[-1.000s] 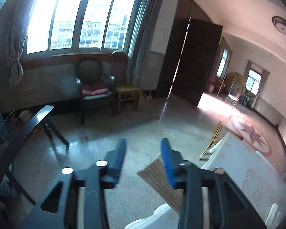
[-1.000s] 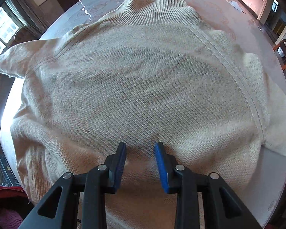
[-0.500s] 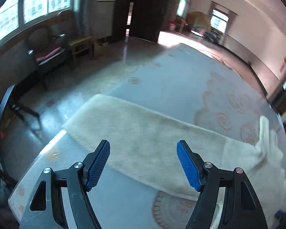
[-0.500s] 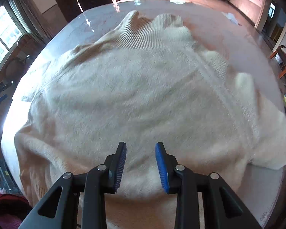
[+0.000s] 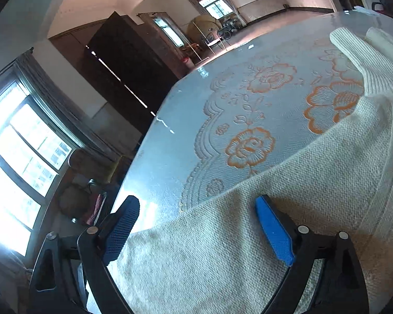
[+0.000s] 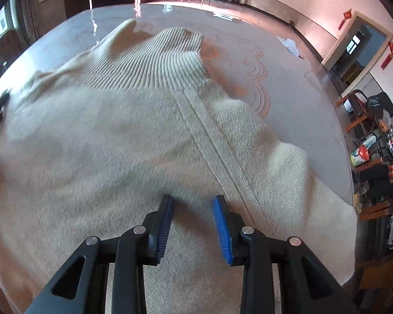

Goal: Fold clothes

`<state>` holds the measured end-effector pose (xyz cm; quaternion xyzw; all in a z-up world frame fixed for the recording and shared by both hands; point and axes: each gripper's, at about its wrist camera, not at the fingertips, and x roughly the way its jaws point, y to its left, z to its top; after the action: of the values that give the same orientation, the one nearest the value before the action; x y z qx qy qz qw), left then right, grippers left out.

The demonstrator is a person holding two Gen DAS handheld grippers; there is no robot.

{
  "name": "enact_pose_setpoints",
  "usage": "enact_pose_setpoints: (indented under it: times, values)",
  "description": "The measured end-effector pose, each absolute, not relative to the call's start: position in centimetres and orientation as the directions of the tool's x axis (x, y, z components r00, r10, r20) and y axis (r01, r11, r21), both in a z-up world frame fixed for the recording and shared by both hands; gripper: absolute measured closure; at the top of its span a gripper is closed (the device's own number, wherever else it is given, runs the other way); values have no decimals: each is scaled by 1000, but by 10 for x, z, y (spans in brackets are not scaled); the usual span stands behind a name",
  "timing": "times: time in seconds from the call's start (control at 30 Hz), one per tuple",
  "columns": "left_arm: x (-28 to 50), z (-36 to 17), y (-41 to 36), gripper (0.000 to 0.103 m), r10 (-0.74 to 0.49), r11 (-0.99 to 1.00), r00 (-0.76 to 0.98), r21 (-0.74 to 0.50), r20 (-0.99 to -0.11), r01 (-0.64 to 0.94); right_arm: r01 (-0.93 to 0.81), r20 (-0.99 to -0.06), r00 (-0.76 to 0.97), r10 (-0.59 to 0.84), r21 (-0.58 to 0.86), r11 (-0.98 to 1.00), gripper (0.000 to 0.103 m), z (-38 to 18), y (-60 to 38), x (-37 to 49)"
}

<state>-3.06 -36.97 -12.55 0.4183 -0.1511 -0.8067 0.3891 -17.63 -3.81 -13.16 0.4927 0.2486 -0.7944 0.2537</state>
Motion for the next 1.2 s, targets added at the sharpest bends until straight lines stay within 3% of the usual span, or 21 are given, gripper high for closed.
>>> enact_pose_setpoints:
  times: [0.27, 0.43, 0.67, 0.83, 0.9, 1.03, 1.2]
  values:
    - [-72, -121, -444, 0, -775, -613, -279, 567, -567, 550, 631, -902, -391, -184, -117, -767, 70, -132, -103, -235]
    - [-53, -106, -427, 1, -748, -649, -275, 581, -604, 490, 598, -880, -343, -329, 66, -799, 70, -104, -59, -222]
    - [31, -79, -335, 1, -500, -857, -470, 334, -727, 393, 622, -913, -295, -282, 40, -782, 70, -102, 38, -115]
    - [73, -91, -248, 1, -297, -954, -510, 221, -807, 205, 650, -924, -238, -300, 79, -756, 70, -102, 76, -27]
    - [85, -106, -210, 1, -289, -957, -509, 259, -811, 130, 672, -929, -242, -280, 47, -739, 70, -106, 75, 3]
    - [122, -116, -184, 1, -364, -918, -583, 386, -726, 92, 715, -945, -281, -166, -91, -693, 70, -129, 63, 34]
    - [176, -124, -197, 1, -402, -883, -644, 461, -651, 85, 726, -948, -263, -178, -72, -684, 65, -127, 94, 45]
